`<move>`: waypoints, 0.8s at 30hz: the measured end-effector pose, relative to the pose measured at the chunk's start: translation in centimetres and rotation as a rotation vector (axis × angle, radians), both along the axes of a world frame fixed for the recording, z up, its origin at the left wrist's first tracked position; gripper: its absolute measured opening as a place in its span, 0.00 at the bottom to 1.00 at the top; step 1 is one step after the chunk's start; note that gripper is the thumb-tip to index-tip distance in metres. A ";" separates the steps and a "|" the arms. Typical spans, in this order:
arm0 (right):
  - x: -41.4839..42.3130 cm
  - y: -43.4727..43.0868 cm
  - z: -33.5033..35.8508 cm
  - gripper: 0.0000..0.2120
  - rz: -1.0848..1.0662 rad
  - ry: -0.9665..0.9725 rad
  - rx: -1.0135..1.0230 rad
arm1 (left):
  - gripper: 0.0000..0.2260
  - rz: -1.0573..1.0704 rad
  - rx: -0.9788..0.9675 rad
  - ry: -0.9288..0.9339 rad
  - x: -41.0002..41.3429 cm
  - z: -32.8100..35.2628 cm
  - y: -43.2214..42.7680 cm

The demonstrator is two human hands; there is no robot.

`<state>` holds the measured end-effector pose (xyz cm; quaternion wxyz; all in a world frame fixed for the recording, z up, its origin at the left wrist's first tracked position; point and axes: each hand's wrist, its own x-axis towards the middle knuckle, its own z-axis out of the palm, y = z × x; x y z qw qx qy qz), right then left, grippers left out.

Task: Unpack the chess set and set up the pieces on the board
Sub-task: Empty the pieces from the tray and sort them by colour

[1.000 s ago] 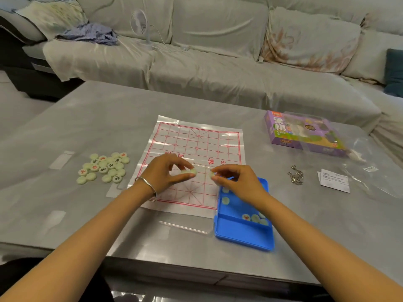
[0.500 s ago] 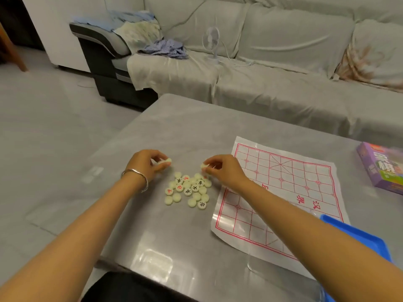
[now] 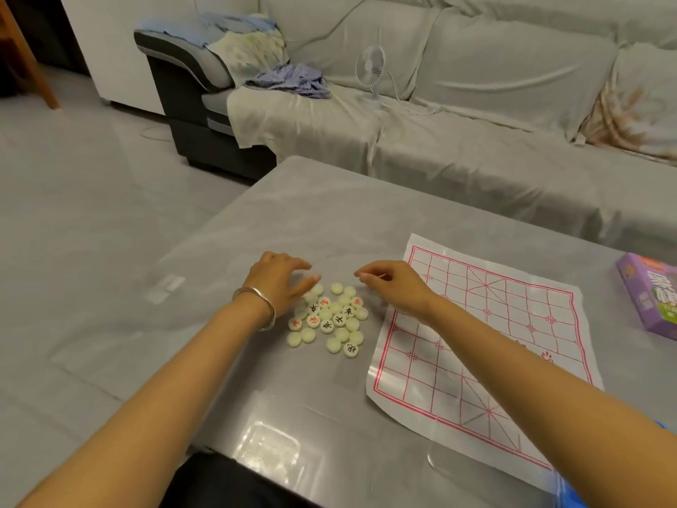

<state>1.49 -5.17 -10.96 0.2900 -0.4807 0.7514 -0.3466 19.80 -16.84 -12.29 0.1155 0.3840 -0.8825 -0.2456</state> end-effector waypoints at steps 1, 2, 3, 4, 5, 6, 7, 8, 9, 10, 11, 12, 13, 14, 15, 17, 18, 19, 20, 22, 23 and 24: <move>-0.4 1.1 0.4 0.10 -0.018 0.010 -0.017 | 0.17 0.003 -0.037 0.025 -0.2 0.2 1.0; -0.9 2.4 0.7 0.10 -0.035 0.014 -0.028 | 0.17 -0.011 -0.008 0.079 -0.6 0.6 2.2; -1.4 3.8 1.1 0.10 -0.042 0.019 -0.036 | 0.17 -0.039 0.048 0.137 -1.2 0.9 3.6; -1.9 5.3 1.5 0.10 -0.045 0.030 -0.041 | 0.16 -0.079 0.085 0.175 -1.9 1.2 5.0; -2.4 7.0 2.0 0.10 -0.052 0.047 -0.042 | 0.16 -0.121 0.088 0.187 -2.8 1.5 6.6; -3.0 8.8 2.4 0.10 -0.066 0.067 -0.039 | 0.17 -0.163 0.080 0.178 -3.7 1.9 8.4; -3.6 10.7 2.9 0.09 -0.084 0.087 -0.033 | 0.17 -0.207 0.070 0.175 -4.6 2.2 10.1; -4.3 12.7 3.2 0.09 -0.105 0.105 -0.023 | 0.18 -0.253 0.066 0.181 -5.6 2.5 11.8; -5.0 14.8 3.4 0.08 -0.128 0.121 -0.011 | 0.18 -0.299 0.063 0.193 -6.5 2.7 13.5; -5.7 17.0 3.6 0.07 -0.154 0.137 0.004 | 0.18 -0.342 0.062 0.200 -7.5 2.7 15.2; -6.3 19.2 3.7 0.07 -0.177 0.154 0.022 | 0.18 -0.381 0.058 0.198 -8.5 2.7 16.9; -6.9 21.3 3.8 0.07 -0.192 0.166 0.043 | 0.18 -0.417 0.057 0.179 -9.4 2.6 18.5; -7.4 23.4 3.9 0.07 -0.200 0.174 0.072 | 0.18 -0.453 0.060 0.150 -10.2 2.5 20.2; -7.8 25.4 3.9 0.07 -0.204 0.176 0.107 | 0.18 -0.499 0.064 0.118 -10.9 2.2 21.8; -8.2 27.3 3.8 0.07 -0.203 0.174 0.143 | 0.18 -0.551 0.078 0.093 -11.5 2.0 23.4; -8.7 30.4 3.4 0.06 -0.177 0.176 0.229 | 0.18 -0.660 0.102 0.045 -12.6 1.6 26.1; -8.9 31.8 3.1 0.06 -0.146 0.187 0.280 | 0.18 -0.713 0.087 0.012 -13.1 1.3 27.2; -9.1 32.9 2.7 0.06 -0.110 0.207 0.325 | 0.18 -0.760 0.050 -0.030 -13.7 0.9 27.9; -9.1 33.8 2.4 0.06 -0.076 0.234 0.361 | 0.18 -0.798 0.005 -0.075 -14.1 0.6 28.6; -9.1 35.1 1.9 0.08 -0.017 0.291 0.394 | 0.16 -0.848 -0.099 -0.148 -14.9 0.4 29.4; -9.0 35.4 1.9 0.09 0.008 0.331 0.403 | 0.15 -0.861 -0.146 -0.162 -15.2 0.4 29.7; -8.9 35.5 2.0 0.09 0.031 0.389 0.407 | 0.14 -0.864 -0.173 -0.165 -15.5 0.3 30.0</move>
